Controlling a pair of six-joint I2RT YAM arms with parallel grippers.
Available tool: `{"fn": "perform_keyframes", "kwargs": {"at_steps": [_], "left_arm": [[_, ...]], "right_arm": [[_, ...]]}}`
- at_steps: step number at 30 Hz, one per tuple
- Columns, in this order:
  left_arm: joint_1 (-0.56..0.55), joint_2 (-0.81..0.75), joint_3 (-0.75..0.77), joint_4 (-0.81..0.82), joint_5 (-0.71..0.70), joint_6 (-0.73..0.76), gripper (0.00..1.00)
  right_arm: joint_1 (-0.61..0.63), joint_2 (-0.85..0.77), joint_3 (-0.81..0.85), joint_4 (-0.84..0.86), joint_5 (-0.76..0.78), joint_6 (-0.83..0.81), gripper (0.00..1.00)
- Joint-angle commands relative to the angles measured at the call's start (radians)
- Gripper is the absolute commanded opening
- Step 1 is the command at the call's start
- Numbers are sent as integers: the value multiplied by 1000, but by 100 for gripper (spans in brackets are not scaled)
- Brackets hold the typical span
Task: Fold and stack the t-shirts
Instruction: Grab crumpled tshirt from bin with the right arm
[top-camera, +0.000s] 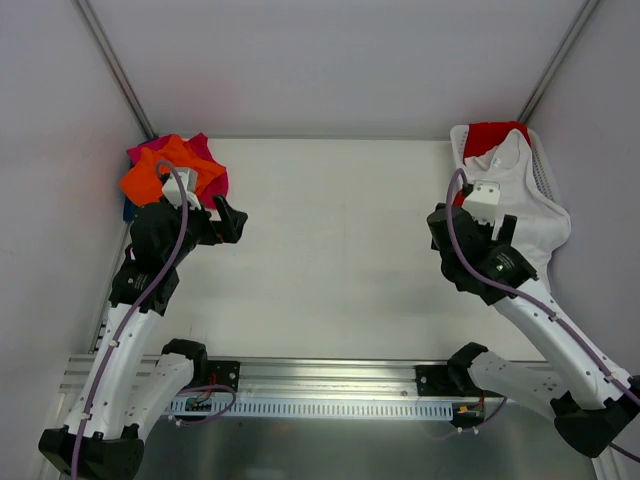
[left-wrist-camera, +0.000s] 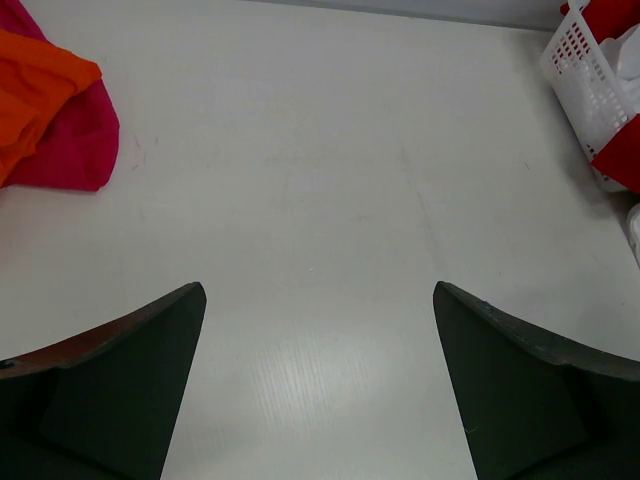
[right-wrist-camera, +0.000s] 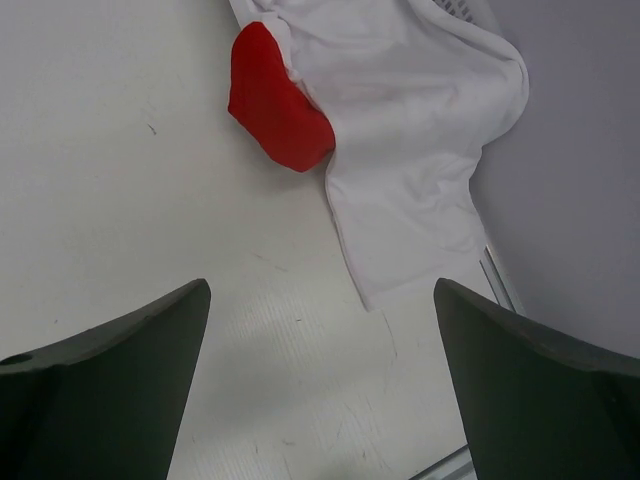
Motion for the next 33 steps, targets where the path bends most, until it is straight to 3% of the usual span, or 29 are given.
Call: {"fn": "perform_keyframes", "kwargs": {"at_steps": [1,4,6,9,10,15,21,33], "left_arm": [[-13,6,24,14,3,-1,99],[-14,7,26,14,5,-1,99],[-14,4,26,16,5,-1,99],[-19,-4,24,16,-3,1,99],[-22,-5,24,15,-5,2,99],[-56,-5,24,10,-18,12,99],[-65,-5,26,8,-32,16,99],[-77,1,24,4,-60,30,99]], "right_arm": [[-30,18,2,-12,0,8,100],[-40,24,-8,2,2,11,99],[-95,24,-73,94,-88,-13,99],[-435,67,-149,216,-439,-10,99],[-474,89,-165,241,-515,-10,99],[-637,292,-186,335,-543,26,99],[-682,493,-163,427,-597,34,99],[-784,662,-85,444,-535,49,99]]}}
